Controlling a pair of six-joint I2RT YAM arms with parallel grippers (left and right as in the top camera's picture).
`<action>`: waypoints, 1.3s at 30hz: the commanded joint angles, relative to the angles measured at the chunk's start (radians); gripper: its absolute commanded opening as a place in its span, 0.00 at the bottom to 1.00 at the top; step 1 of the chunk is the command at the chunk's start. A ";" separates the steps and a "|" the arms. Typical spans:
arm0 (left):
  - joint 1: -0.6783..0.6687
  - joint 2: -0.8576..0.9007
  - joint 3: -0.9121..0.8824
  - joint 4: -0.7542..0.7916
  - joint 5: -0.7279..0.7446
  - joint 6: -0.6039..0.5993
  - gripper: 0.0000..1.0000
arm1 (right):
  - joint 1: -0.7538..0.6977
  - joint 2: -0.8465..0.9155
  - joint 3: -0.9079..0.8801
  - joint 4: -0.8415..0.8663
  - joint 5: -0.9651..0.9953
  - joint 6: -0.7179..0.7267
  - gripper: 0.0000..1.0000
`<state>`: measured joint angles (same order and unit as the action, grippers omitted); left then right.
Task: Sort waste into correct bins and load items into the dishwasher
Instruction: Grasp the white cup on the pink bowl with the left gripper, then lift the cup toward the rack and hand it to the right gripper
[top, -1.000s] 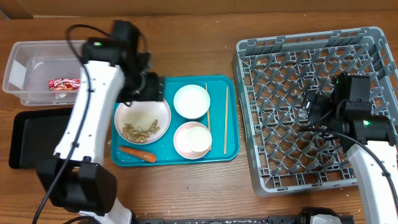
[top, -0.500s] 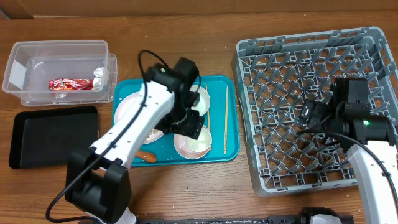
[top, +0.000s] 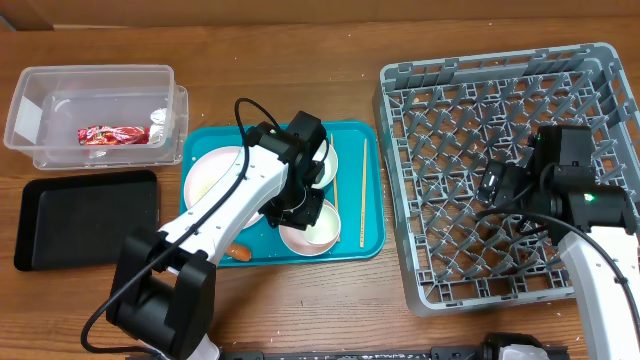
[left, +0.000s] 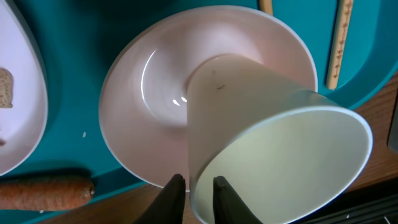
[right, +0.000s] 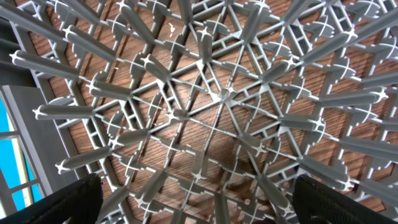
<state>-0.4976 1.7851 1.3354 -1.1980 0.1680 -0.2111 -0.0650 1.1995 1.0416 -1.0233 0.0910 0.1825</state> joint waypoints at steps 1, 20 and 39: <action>0.000 0.002 -0.002 0.007 -0.015 -0.023 0.12 | -0.003 -0.008 0.027 0.002 -0.007 0.001 1.00; 0.251 -0.006 0.347 -0.113 0.534 0.158 0.04 | -0.023 -0.008 0.028 0.106 -0.074 0.031 1.00; 0.201 -0.002 0.335 0.149 1.117 0.180 0.04 | -0.030 -0.007 0.027 0.362 -1.433 -0.296 1.00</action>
<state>-0.2943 1.7851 1.6642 -1.0615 1.1992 -0.0483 -0.0959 1.1999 1.0435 -0.6666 -1.2003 -0.0914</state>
